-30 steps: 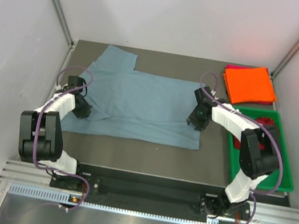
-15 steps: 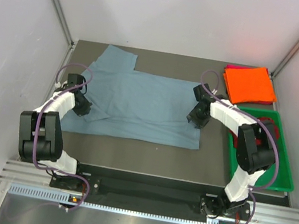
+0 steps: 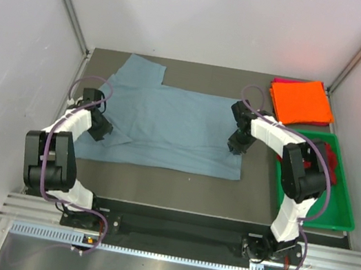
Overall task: Fold and stack the t-shirts
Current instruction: Fold the tshirt
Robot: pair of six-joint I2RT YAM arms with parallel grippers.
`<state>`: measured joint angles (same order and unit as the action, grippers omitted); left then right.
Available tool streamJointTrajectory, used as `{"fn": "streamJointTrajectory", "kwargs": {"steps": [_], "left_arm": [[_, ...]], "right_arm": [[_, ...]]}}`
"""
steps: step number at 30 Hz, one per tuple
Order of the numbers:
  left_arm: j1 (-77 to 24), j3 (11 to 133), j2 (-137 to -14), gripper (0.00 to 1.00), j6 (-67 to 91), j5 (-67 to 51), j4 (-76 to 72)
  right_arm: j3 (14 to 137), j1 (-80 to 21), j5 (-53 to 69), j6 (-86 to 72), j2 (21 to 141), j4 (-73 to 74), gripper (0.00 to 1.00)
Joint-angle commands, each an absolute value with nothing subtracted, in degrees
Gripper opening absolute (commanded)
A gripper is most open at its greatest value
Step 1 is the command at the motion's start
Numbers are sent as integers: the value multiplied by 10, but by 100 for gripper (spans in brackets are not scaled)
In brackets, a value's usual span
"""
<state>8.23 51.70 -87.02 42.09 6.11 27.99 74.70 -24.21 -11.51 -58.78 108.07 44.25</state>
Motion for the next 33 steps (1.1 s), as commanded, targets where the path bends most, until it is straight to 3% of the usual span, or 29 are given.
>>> {"fn": "streamJointTrajectory", "kwargs": {"steps": [1, 5, 26, 29, 33], "left_arm": [[75, 507, -880, 39, 425, 64, 279], [66, 514, -856, 44, 425, 130, 304], [49, 476, -860, 34, 449, 130, 306], [49, 475, -863, 26, 453, 125, 295], [48, 489, -863, 5, 454, 118, 296]], "right_arm": [[756, -237, -136, -592, 1068, 442, 15], [751, -237, -141, -580, 1060, 432, 0], [744, -236, -127, -555, 1056, 413, 0], [744, -236, -127, -554, 1055, 412, 0], [737, -237, -125, -553, 1051, 408, 0]]}}
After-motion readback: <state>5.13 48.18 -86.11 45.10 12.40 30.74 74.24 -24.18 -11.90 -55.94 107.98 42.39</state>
